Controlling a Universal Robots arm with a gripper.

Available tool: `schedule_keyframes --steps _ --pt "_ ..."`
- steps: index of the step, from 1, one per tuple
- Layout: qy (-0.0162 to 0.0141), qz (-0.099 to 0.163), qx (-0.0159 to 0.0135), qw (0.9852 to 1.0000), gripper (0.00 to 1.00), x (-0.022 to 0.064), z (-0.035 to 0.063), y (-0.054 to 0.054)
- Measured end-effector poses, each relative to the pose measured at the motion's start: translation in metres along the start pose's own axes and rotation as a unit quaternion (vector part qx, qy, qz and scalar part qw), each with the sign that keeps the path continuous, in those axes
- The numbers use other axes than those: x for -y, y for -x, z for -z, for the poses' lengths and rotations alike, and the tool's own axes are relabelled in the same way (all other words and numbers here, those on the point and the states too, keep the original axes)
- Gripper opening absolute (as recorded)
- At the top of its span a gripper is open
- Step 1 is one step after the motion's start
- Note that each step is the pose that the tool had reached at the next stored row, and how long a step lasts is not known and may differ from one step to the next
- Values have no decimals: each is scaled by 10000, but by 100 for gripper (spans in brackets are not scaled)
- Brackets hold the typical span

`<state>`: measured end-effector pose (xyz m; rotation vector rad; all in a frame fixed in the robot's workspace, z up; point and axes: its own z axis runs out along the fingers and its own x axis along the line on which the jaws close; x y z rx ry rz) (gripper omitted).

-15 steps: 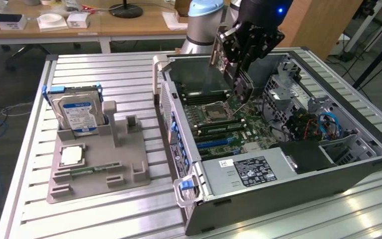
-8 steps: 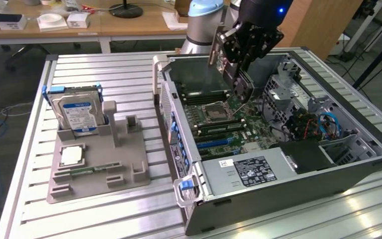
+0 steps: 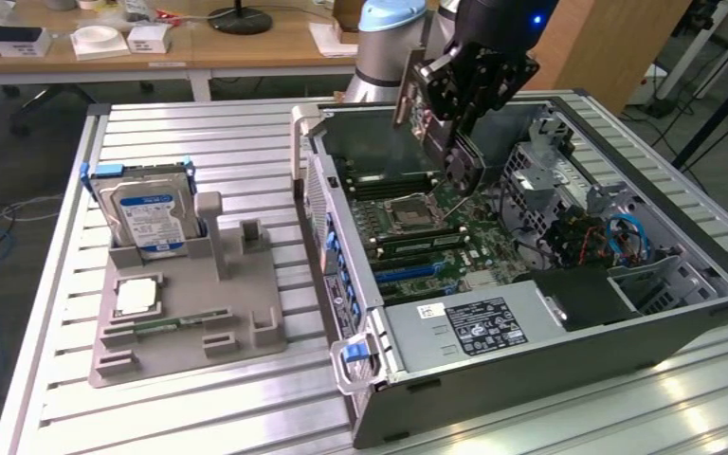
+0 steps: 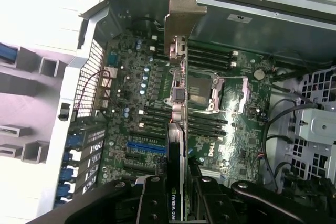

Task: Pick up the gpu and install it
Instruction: 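Insert the gpu into the slot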

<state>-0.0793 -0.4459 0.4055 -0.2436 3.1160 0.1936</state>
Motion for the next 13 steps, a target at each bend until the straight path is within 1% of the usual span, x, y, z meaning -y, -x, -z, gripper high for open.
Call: schedule_keyframes --steps 7,13 --pt "4 179 -22 9998 26 0 0 0" --pt "7 347 -43 9994 26 0 0 0"
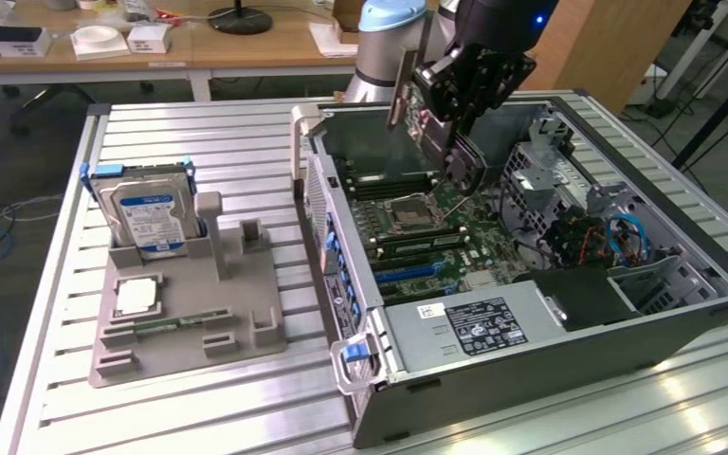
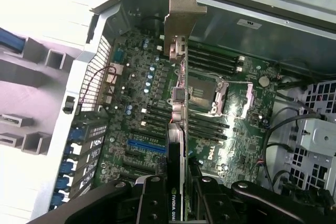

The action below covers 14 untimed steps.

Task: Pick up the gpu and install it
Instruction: 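Insert the gpu into the slot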

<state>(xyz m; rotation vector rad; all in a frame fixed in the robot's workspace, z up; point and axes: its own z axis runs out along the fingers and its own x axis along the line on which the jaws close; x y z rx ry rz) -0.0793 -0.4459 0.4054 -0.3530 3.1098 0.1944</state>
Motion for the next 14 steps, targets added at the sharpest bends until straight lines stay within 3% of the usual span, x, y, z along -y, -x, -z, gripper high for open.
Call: schedule_keyframes --steps 14 --pt "8 420 -52 9991 26 0 0 0"
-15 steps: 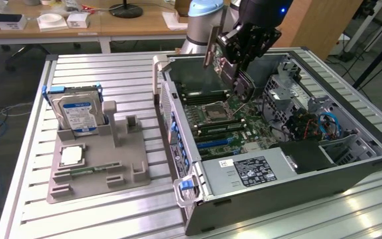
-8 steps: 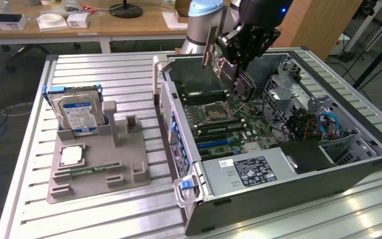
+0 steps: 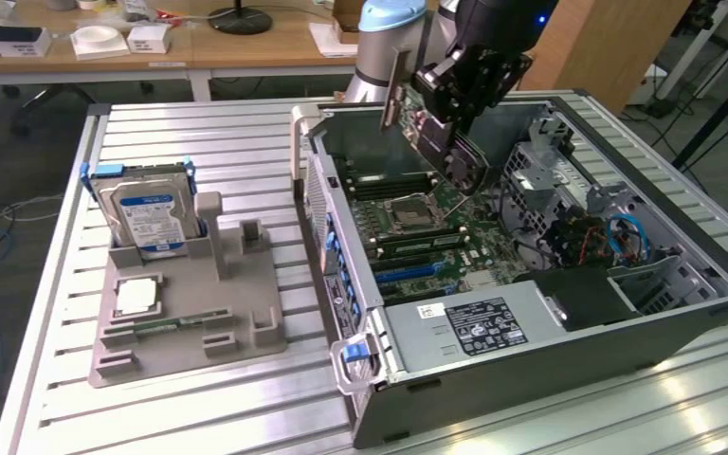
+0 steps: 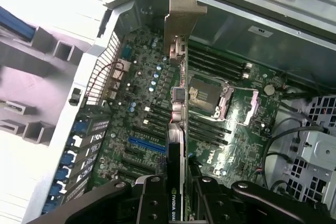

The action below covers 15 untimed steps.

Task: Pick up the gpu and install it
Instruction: 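Insert the gpu into the slot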

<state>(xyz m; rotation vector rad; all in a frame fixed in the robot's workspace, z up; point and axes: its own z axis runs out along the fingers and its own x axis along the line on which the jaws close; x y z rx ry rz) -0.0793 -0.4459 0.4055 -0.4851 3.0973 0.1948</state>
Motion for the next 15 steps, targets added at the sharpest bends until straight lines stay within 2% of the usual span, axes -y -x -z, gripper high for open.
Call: schedule_keyframes --steps 8,15 --pt "5 260 -32 9997 26 0 0 0" --pt "10 496 -61 9987 26 0 0 0"
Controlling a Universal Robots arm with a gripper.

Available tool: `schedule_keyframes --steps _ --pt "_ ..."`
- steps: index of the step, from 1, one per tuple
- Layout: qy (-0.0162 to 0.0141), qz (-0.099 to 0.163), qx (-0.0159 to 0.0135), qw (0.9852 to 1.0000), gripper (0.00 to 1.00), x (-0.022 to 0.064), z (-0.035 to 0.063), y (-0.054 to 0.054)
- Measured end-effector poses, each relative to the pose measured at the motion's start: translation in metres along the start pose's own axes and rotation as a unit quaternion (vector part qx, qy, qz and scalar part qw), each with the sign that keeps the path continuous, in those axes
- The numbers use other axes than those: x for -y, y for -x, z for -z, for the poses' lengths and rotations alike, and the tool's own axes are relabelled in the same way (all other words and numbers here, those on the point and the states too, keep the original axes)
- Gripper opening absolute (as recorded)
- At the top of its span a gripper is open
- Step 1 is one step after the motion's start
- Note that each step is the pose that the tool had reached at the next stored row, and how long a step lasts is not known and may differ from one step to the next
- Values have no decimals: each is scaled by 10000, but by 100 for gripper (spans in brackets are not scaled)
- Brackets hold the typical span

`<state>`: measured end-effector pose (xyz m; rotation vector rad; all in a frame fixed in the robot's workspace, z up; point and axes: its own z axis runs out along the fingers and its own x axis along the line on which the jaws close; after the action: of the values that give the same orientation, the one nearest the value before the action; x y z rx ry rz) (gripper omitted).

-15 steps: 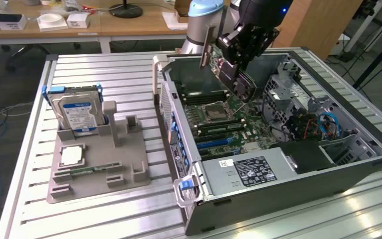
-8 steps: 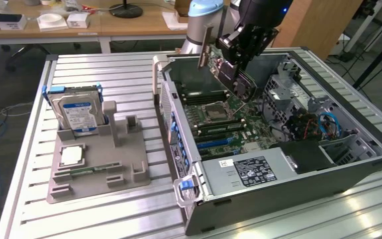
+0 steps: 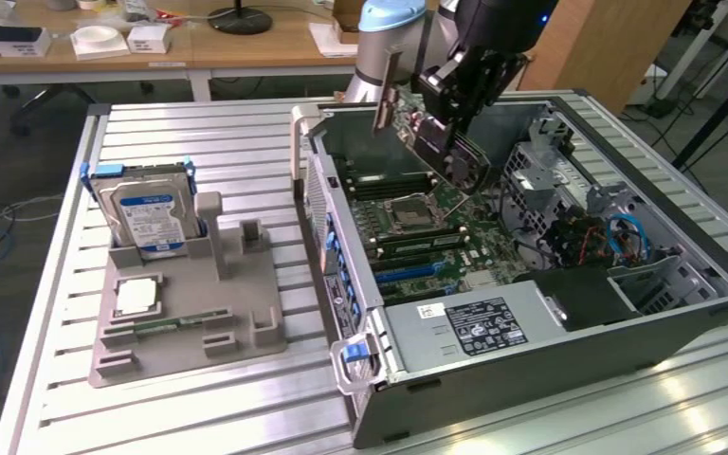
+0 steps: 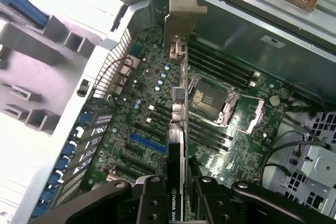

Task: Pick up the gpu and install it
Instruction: 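Insert the gpu into the slot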

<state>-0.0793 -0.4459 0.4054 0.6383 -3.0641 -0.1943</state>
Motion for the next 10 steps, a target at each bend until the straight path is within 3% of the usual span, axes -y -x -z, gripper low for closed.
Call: schedule_keyframes --steps 10 --pt "7 356 -45 9994 26 0 0 0"
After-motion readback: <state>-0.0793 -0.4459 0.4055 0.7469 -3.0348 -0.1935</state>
